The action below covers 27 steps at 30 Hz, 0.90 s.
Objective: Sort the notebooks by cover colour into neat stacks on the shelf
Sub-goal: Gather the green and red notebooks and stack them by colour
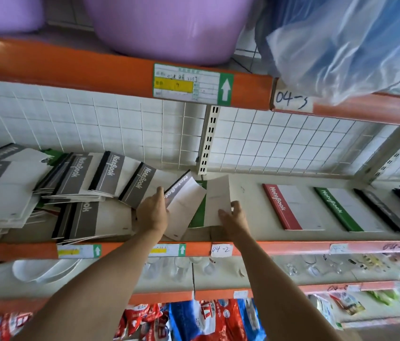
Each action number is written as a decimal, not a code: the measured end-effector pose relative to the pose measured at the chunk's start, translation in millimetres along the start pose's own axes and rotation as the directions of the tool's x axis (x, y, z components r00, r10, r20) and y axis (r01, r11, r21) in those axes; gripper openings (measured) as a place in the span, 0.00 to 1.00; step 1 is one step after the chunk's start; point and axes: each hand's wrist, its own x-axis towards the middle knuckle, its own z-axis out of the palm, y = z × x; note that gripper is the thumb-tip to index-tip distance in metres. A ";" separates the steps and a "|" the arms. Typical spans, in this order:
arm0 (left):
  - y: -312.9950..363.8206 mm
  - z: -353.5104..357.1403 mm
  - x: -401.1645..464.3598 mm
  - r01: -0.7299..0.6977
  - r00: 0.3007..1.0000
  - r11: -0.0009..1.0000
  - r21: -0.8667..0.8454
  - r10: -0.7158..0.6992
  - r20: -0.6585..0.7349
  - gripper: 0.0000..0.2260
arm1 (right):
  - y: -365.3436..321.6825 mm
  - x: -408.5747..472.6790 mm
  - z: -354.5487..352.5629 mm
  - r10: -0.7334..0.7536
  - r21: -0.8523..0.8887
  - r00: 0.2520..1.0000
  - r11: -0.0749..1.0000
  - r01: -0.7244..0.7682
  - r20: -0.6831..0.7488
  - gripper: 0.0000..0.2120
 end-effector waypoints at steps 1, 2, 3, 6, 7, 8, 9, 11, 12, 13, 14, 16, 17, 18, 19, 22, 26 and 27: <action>4.2 -1.6 0.8 -0.001 1.000 1.000 0.019 0.001 0.006 0.13 | 0.3 -2.1 -7.3 0.005 0.038 1.000 0.999 -0.006 0.027 0.09; 9.3 -3.5 2.2 -0.011 1.000 0.999 0.030 0.011 0.009 0.14 | 1.2 -3.9 -14.6 0.007 0.036 0.999 0.999 -0.008 0.041 0.09; 14.4 -4.6 3.5 -0.022 1.000 0.999 0.029 0.022 0.008 0.16 | 1.9 -5.9 -22.6 -0.001 0.000 0.999 1.000 0.001 0.042 0.09; 35.3 -10.0 4.2 0.002 0.999 1.000 -0.030 -0.003 -0.032 0.16 | 11.0 -7.8 -45.4 -0.041 -0.055 0.999 0.998 0.042 0.010 0.10; 43.6 -12.4 4.4 0.033 0.999 0.998 -0.046 -0.034 -0.036 0.16 | 14.6 -7.2 -53.4 -0.048 -0.042 0.999 0.998 0.048 0.004 0.10; 52.4 -14.7 4.0 0.066 0.997 0.997 -0.044 -0.067 -0.033 0.16 | 18.2 -6.2 -61.8 -0.047 -0.017 0.999 0.999 0.047 0.001 0.11; 61.6 -17.1 2.8 0.095 0.995 0.995 -0.033 -0.096 -0.029 0.16 | 19.1 -7.5 -72.2 -0.050 0.019 0.999 0.999 0.050 -0.009 0.11; 82.3 -22.4 -1.0 0.137 0.991 0.990 -0.021 -0.137 -0.003 0.16 | 17.2 -14.4 -96.7 -0.037 0.175 0.999 0.984 0.036 0.007 0.12; 92.7 -24.2 -3.1 0.153 0.988 0.988 -0.034 -0.153 0.016 0.15 | 16.2 -17.7 -108.5 -0.012 0.284 0.999 0.959 -0.001 0.042 0.14; 103.0 -24.9 -5.3 0.169 0.986 0.984 -0.059 -0.168 0.026 0.13 | 15.7 -20.7 -120.7 0.012 0.364 0.995 0.930 -0.046 0.095 0.15; 113.3 -24.9 -7.8 0.184 0.983 0.979 -0.085 -0.182 0.033 0.11 | 17.8 -20.8 -130.9 0.027 0.401 0.991 0.913 -0.079 0.133 0.17; 135.0 -23.3 -11.9 0.196 0.980 0.972 -0.126 -0.192 0.050 0.11 | 23.1 -20.9 -149.2 0.028 0.409 0.990 0.908 -0.084 0.140 0.18; 147.0 -22.0 -13.3 0.198 0.980 0.971 -0.132 -0.191 0.062 0.12 | 26.6 -20.2 -158.1 0.026 0.406 0.991 0.911 -0.077 0.130 0.19; 159.2 -20.9 -14.0 0.203 0.978 0.969 -0.141 -0.194 0.075 0.13 | 31.0 -19.7 -167.4 0.026 0.408 0.991 0.910 -0.077 0.129 0.19; 172.6 -20.9 -15.6 0.214 0.975 0.964 -0.154 -0.203 0.087 0.14 | 35.2 -19.9 -177.2 0.030 0.412 0.991 0.908 -0.081 0.129 0.19; 213.3 -16.2 -21.8 0.246 0.962 0.952 -0.182 -0.217 0.168 0.15 | 45.9 -24.4 -212.8 0.026 0.416 0.996 0.907 -0.060 0.087 0.15; 267.8 -0.6 -38.6 0.201 0.969 0.955 -0.217 -0.162 0.184 0.12 | 64.9 -21.9 -263.5 0.043 0.413 0.999 0.910 -0.044 0.013 0.13; 280.9 4.0 -43.1 0.197 0.971 0.955 -0.222 -0.159 0.178 0.12 | 71.1 -18.8 -274.2 0.050 0.400 0.999 0.915 -0.045 -0.002 0.13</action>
